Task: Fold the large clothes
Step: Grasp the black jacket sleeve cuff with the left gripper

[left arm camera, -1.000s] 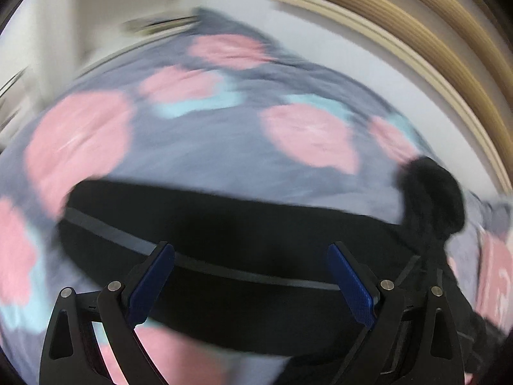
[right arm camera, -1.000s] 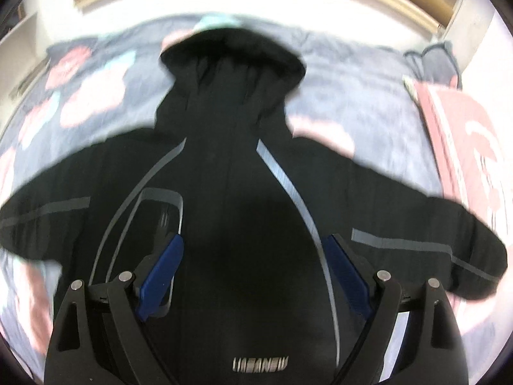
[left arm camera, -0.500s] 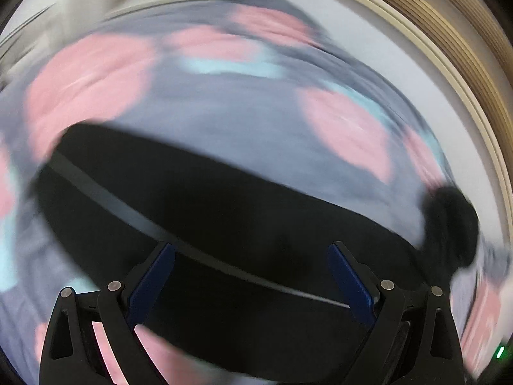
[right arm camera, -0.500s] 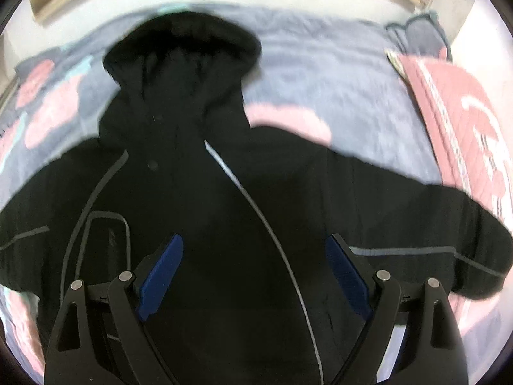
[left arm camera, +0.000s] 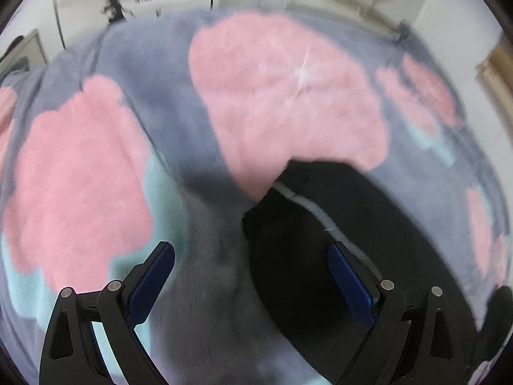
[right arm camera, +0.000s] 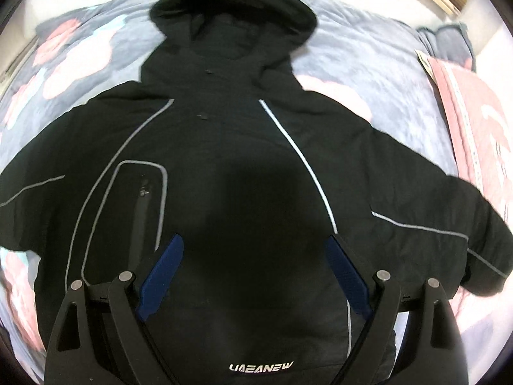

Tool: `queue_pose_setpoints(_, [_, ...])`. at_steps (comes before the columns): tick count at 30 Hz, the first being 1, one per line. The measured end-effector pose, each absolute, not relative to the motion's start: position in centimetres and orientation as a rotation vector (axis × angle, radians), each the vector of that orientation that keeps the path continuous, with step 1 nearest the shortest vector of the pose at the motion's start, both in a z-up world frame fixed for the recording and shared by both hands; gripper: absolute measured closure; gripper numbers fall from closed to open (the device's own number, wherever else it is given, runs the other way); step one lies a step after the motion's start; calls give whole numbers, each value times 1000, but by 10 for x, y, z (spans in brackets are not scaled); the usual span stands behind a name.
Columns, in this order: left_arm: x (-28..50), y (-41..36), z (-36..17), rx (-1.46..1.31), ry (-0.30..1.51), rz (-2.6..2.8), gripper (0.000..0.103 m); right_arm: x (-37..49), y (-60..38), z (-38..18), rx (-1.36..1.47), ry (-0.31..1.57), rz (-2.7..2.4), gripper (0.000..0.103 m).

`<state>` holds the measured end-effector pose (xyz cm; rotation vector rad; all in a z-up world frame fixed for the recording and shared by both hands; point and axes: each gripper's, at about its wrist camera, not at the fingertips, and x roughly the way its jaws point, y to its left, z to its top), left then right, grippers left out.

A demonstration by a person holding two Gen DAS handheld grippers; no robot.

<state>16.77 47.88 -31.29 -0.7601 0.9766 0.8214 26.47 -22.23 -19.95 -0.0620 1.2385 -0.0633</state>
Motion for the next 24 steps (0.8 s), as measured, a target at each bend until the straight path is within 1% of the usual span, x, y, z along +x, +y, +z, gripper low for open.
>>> queue_pose_setpoints(2, [174,479,-324,-773,983,799,7,262,-215,-198,-82,1238,-51,11])
queue_pose_setpoints(3, [175,477,-323,-754,976,804,9,261,-213,-198,-90,1241,-50,11])
queue_pose_setpoints(4, [176,476,-320,-723,967,801,14,261,-213,-199,-93,1245,-49,11])
queue_pose_setpoints(5, [179,471,-316,-690,963,786,35,261,-213,-200,-94,1251,-46,11])
queue_pose_setpoints(6, [182,465,-311,-654,975,777,63,260,-212,-201,-93,1257,-44,11])
queue_pose_setpoints(8, [189,453,-299,-543,993,799,77,261,-211,-203,-94,1267,-40,11])
queue_pose_setpoints(9, [191,448,-294,-507,991,793,89,261,-210,-204,-95,1273,-37,11])
queue_pose_setpoints(13, [184,435,-262,-473,936,736,91,258,-207,-206,-92,1274,-26,11])
queue_pose_setpoints(16, [177,412,-222,-435,861,660,92,254,-204,-203,-91,1267,-17,11])
queue_pose_setpoints(17, [176,406,-214,-432,845,633,95,254,-204,-202,-90,1266,-15,11])
queue_pose_setpoints(18, [175,395,-202,-427,827,584,98,253,-204,-201,-87,1266,-13,11])
queue_pose_setpoints(24, [184,319,-152,-311,777,372,99,246,-207,-185,-66,1235,-10,11])
